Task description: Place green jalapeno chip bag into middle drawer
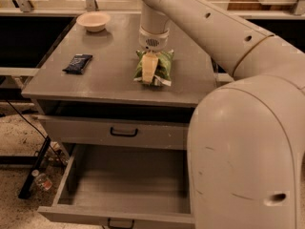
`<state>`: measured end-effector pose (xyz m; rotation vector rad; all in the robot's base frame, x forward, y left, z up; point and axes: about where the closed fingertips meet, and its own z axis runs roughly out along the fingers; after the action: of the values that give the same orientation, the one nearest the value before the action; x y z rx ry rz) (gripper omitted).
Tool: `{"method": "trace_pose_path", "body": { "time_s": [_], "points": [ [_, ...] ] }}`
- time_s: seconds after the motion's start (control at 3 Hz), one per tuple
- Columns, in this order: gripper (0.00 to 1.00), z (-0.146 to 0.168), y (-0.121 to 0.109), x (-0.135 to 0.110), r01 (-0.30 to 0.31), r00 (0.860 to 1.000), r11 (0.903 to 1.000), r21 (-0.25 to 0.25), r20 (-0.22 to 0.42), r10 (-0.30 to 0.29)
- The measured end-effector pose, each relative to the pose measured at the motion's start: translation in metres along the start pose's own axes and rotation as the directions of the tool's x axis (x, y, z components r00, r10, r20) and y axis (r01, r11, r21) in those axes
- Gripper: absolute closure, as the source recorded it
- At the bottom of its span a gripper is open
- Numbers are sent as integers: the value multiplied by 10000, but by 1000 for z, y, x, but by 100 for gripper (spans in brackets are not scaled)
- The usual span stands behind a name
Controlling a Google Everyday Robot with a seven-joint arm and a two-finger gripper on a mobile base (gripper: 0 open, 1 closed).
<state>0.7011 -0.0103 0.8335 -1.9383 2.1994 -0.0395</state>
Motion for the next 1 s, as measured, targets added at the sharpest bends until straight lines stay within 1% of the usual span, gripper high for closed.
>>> {"method": "trace_pose_path", "body": {
  "time_s": [0.67,1.0],
  "points": [
    [97,0,0,0,0,10000,10000,0,0,0],
    [100,0,0,0,-2,10000,10000,2,5,2]
  ]
}}
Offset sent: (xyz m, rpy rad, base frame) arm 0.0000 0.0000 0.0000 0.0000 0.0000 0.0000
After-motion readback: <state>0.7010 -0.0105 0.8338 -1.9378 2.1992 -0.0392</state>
